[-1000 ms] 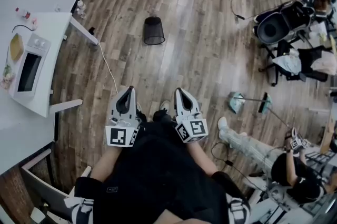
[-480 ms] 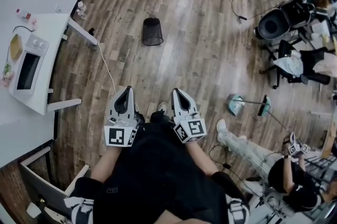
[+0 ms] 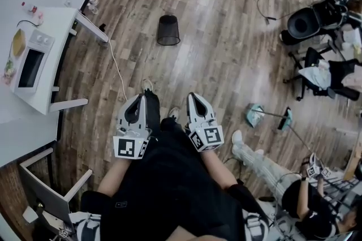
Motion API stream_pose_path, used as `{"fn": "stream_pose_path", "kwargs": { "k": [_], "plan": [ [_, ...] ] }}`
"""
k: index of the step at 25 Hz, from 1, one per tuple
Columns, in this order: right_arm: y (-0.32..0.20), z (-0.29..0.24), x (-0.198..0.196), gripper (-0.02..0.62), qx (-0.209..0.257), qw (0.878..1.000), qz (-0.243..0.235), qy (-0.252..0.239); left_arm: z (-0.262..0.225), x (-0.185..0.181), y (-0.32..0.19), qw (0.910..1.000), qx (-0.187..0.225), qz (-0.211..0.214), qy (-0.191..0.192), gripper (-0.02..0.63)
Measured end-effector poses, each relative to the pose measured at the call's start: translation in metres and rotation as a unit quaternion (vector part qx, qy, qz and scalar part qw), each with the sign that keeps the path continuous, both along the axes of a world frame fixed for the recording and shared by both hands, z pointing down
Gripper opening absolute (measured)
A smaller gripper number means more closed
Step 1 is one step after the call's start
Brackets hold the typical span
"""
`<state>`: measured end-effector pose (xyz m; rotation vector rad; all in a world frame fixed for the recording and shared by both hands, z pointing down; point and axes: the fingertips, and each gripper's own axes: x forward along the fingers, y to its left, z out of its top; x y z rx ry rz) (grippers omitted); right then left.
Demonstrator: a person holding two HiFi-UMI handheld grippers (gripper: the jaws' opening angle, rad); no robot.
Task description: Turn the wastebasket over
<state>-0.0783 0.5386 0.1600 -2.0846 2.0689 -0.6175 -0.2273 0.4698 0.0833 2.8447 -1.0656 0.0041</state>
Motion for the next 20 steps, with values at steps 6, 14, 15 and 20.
{"fn": "stream_pose_path", "kwargs": {
  "k": [6, 14, 15, 20],
  "plan": [
    [-0.021, 0.008, 0.013, 0.032, -0.003, 1.000, 0.004, 0.004, 0.007, 0.018, -0.021, 1.0000, 0.002, 0.008, 0.001, 0.034],
    [-0.080, 0.014, 0.037, 0.032, -0.007, 1.000, 0.024, 0.009, 0.009, 0.040, -0.091, 0.9998, 0.004, 0.016, 0.009, 0.034],
    [-0.089, 0.014, 0.039, 0.032, -0.008, 1.000, 0.025, 0.009, 0.009, 0.044, -0.101, 0.9998, 0.003, 0.017, 0.009, 0.034],
    [-0.144, 0.025, 0.049, 0.032, -0.023, 0.999, 0.027, 0.009, 0.015, 0.056, -0.162, 0.9997, -0.010, 0.017, 0.014, 0.034]
  ]
}}
